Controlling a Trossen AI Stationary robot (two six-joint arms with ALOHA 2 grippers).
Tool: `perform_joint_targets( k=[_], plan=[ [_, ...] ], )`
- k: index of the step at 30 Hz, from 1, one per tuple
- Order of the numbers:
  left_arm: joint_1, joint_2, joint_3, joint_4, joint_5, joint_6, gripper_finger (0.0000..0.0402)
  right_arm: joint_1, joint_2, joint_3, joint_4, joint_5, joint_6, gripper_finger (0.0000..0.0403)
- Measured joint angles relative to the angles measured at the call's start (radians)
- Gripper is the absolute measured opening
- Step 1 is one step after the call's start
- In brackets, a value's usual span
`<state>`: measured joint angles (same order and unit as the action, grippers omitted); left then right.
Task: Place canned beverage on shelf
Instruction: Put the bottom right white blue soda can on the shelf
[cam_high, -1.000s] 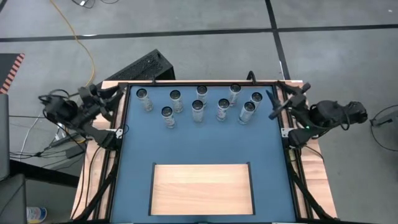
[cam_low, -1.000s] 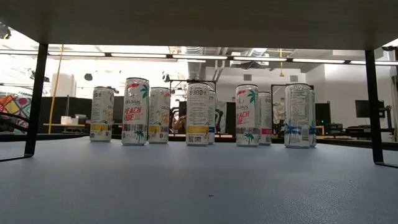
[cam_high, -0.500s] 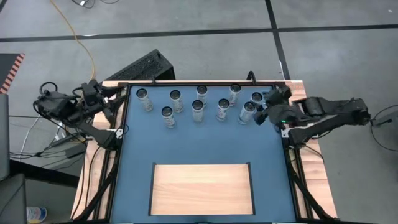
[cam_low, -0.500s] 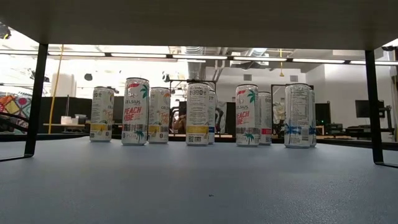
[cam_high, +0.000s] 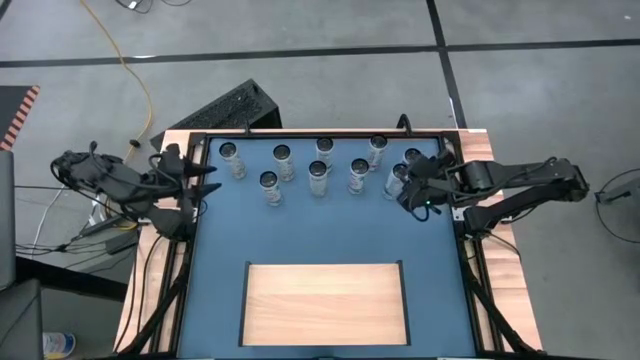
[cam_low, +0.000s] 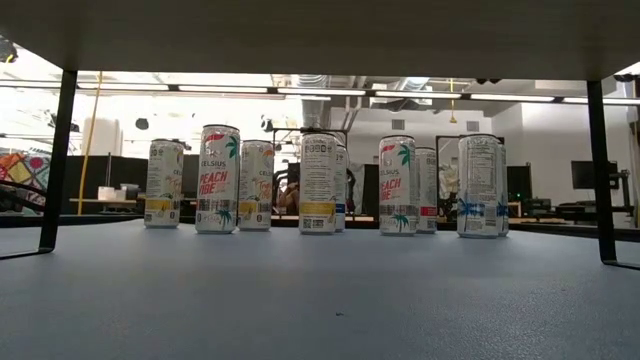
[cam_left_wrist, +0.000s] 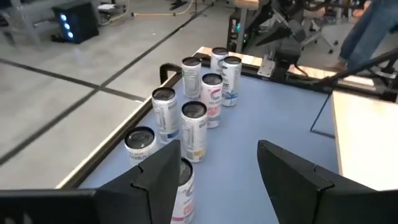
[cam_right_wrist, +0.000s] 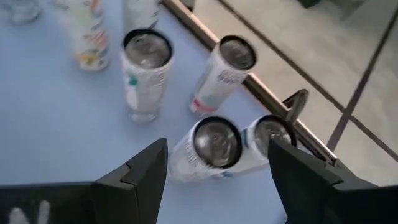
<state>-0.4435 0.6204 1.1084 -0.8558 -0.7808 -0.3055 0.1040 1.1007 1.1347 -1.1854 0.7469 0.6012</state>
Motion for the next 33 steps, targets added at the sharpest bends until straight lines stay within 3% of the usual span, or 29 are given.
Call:
perform_joint_targets(
  k=[7,12,16,23,33],
  plan=[
    [0.0,0.012,0.0,0.009,-0.094,0.127,0.0199,-0.013,-0.001,0.0,0.018,-0.039,-0.209,0.0265],
    [0.0,0.012,0.0,0.009,-0.116,0.11,0.0199,-0.06,0.001,0.0,0.079,-0.038,-0.303,0.0265],
    [0.0,0.019,0.0,0.009,-0.143,0.095,0.0199,-0.122,0.001,0.0,0.111,-0.051,-0.346,0.0265],
    [0.0,0.021,-0.001,0.013,-0.229,0.087,0.0199,-0.275,0.001,0.0,0.118,-0.164,-0.413,0.0265],
    [0.0,0.021,-0.001,0.018,-0.19,0.084,0.0199,-0.419,0.093,0.0,0.127,-0.282,-0.569,0.0266]
  ],
)
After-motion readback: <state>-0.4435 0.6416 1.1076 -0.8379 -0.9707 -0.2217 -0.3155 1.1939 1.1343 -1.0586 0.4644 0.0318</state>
